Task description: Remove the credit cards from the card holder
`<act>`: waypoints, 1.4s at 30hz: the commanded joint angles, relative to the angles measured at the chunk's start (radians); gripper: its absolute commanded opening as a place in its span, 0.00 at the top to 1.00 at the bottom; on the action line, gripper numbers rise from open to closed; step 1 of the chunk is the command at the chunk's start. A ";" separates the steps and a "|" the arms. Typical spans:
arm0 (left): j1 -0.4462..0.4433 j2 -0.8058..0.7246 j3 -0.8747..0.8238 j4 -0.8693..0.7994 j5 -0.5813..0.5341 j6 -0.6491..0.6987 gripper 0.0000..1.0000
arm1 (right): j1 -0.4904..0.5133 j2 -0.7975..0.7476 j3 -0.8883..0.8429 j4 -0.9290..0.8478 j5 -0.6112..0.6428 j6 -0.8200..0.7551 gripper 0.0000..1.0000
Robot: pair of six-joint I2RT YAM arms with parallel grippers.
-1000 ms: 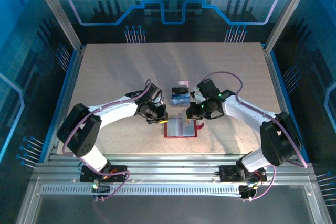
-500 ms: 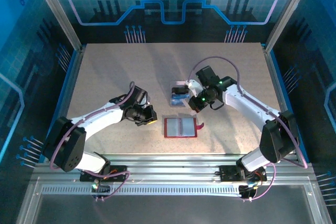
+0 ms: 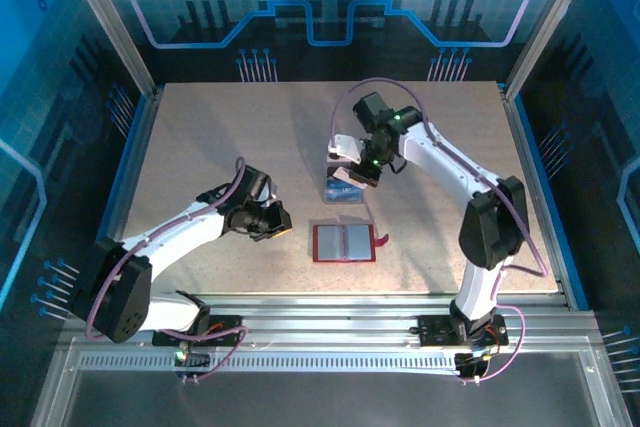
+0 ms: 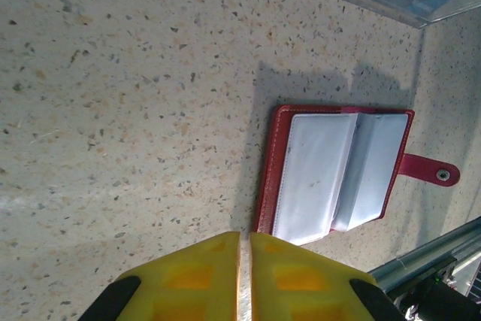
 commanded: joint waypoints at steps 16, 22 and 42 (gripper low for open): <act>0.069 -0.018 0.053 -0.091 0.004 0.077 0.86 | -0.015 0.321 0.462 -0.226 0.134 -0.183 1.00; 0.081 -0.010 0.051 -0.078 0.026 0.077 0.86 | -0.013 0.396 0.562 -0.246 0.176 -0.219 1.00; 0.081 0.027 0.045 -0.048 0.052 0.055 0.86 | -0.002 0.536 0.654 -0.289 0.148 -0.221 0.97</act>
